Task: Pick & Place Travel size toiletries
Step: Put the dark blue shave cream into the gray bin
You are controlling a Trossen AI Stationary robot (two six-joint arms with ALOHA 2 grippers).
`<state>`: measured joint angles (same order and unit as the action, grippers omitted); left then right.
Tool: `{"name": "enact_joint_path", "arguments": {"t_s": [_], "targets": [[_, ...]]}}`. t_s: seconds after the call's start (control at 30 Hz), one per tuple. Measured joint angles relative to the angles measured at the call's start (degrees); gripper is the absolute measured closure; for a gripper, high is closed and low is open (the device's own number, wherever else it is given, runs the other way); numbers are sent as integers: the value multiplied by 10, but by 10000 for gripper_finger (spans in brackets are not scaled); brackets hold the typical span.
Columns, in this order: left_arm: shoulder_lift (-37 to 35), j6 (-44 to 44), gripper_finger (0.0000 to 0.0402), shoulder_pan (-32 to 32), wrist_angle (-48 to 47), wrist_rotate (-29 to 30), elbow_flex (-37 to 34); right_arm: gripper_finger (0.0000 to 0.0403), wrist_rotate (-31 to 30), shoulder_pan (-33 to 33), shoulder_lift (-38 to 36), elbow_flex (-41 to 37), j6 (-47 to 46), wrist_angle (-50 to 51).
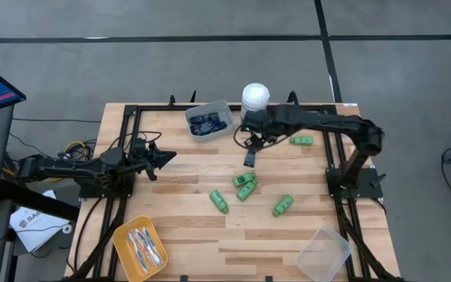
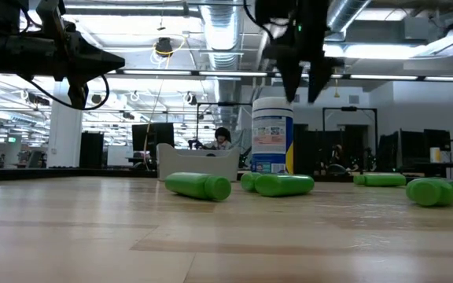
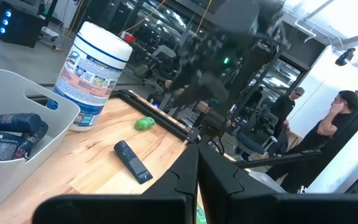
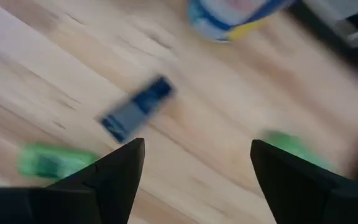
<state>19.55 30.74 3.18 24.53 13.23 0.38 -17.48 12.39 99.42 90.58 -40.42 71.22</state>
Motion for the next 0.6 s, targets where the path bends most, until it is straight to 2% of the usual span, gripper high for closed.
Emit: {"name": "enact_joint_path", "arguments": {"t_s": [0.1,0.2,0.43,0.6], "targets": [[0,0,400,0,0,0,0,117,33,5,-13,-100,-46,-119],[0,0,400,0,0,0,0,117,46,12,2,-153,-71,-213],[0,0,400,0,1,0,0,117,57,27,76,-166,-77,-305],[0,0,400,0,2,0,0,117,86,37,123,-167,-78,-309]]}}
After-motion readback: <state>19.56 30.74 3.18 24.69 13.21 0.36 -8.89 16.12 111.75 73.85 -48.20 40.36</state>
